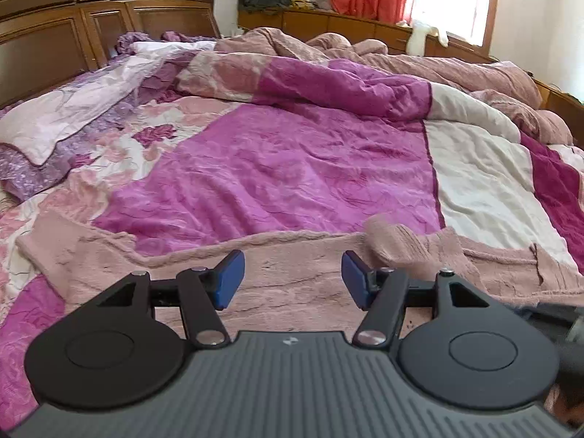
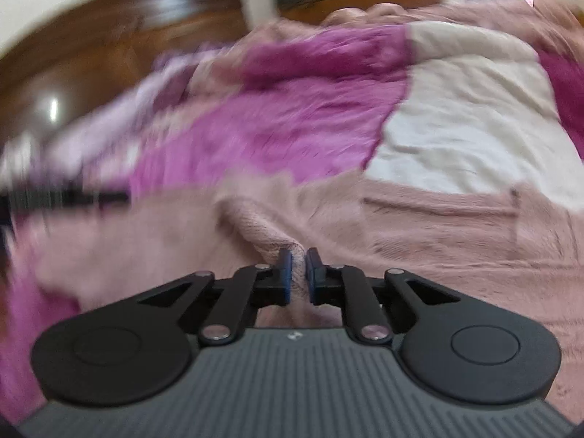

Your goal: Fold small clothes

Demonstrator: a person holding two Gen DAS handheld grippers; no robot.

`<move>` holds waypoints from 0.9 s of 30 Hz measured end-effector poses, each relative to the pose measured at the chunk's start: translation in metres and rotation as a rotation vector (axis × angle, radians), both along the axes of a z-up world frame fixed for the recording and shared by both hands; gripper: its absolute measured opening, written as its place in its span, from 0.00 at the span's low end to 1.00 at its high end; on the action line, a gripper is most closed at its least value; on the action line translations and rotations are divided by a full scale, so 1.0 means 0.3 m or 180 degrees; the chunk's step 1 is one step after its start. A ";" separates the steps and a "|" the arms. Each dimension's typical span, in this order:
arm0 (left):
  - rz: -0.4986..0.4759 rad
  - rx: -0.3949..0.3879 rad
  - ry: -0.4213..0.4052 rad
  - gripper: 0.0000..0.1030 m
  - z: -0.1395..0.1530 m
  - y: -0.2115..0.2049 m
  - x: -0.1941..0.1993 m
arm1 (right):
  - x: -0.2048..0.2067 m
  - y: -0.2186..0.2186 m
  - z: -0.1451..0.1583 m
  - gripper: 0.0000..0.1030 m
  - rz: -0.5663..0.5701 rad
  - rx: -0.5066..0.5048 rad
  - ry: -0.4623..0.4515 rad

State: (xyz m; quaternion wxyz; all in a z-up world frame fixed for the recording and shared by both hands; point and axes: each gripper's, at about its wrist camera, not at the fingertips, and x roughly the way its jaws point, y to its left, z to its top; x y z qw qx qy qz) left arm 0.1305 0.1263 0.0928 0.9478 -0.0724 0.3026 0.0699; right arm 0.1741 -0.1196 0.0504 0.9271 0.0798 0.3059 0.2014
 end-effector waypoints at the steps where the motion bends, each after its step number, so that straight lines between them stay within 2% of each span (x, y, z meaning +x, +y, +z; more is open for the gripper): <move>1: -0.0027 -0.0003 0.0001 0.65 -0.004 -0.009 0.008 | 0.006 -0.029 0.009 0.11 -0.0120 0.0085 -0.0011; 5: -0.0147 -0.0083 0.0013 0.65 -0.021 -0.065 0.059 | 0.033 -0.179 0.023 0.10 -0.0581 0.0240 0.0015; 8: -0.0269 -0.0209 0.0021 0.65 -0.034 -0.125 0.108 | 0.054 -0.263 -0.005 0.13 -0.0700 0.0277 0.0190; 12: -0.0480 -0.0474 0.0065 0.65 -0.056 -0.215 0.194 | -0.019 -0.327 -0.007 0.14 -0.0836 0.0229 0.0192; 13: -0.0520 -0.0543 0.0090 0.65 -0.065 -0.238 0.217 | -0.059 -0.346 -0.003 0.20 -0.0841 0.0239 0.0174; 16: -0.0586 -0.0745 0.0172 0.65 -0.093 -0.298 0.295 | -0.172 -0.390 0.013 0.50 -0.0834 0.0218 0.0127; 17: -0.0593 -0.0787 0.0188 0.65 -0.103 -0.320 0.324 | -0.207 -0.407 0.014 0.56 -0.0846 0.0201 0.0079; 20: -0.0594 -0.0893 0.0265 0.65 -0.132 -0.378 0.398 | -0.288 -0.449 0.009 0.56 -0.0905 0.0041 -0.0012; 23: -0.0630 -0.0979 0.0220 0.64 -0.149 -0.424 0.437 | -0.318 -0.485 -0.021 0.56 -0.1045 -0.0093 -0.0040; 27: -0.0701 -0.0917 0.0194 0.61 -0.170 -0.495 0.462 | -0.318 -0.542 -0.087 0.53 -0.1215 0.0182 0.0115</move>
